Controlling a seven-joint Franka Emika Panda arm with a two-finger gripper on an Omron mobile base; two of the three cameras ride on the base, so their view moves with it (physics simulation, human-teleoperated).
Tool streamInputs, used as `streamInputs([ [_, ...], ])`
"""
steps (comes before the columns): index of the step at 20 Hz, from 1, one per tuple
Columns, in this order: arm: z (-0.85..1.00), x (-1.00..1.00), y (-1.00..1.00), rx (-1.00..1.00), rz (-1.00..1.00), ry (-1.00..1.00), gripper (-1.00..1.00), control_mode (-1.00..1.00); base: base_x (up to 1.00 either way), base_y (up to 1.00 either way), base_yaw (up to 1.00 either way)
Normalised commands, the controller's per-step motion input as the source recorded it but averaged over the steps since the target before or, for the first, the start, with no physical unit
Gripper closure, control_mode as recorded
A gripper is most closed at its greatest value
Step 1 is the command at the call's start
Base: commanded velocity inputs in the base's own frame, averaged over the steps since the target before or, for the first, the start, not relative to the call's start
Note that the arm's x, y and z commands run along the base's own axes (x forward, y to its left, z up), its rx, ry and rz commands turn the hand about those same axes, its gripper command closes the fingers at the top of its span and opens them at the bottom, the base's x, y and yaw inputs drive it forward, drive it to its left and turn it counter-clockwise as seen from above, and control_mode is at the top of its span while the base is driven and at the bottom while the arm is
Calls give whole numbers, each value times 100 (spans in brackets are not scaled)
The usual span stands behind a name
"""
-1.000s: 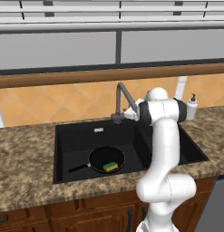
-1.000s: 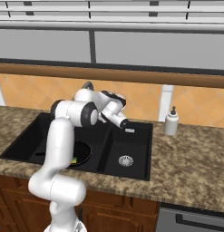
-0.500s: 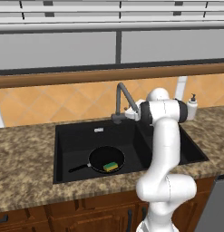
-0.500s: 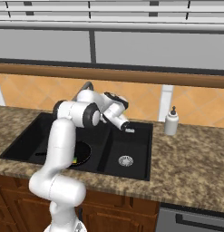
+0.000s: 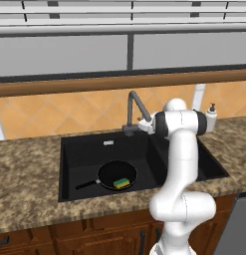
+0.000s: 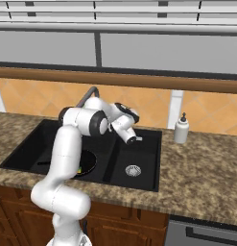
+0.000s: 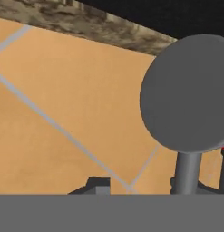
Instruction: Pick the pan and sponge and place them into the sink. Then turn on the water.
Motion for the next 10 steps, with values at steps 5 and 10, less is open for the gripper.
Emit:
streamInputs([
  [5,0,5,-97,5,-25,0,100,-100,0,0,0],
  [10,0,0,-100,4,-20,0,100,-100,0,0,0],
])
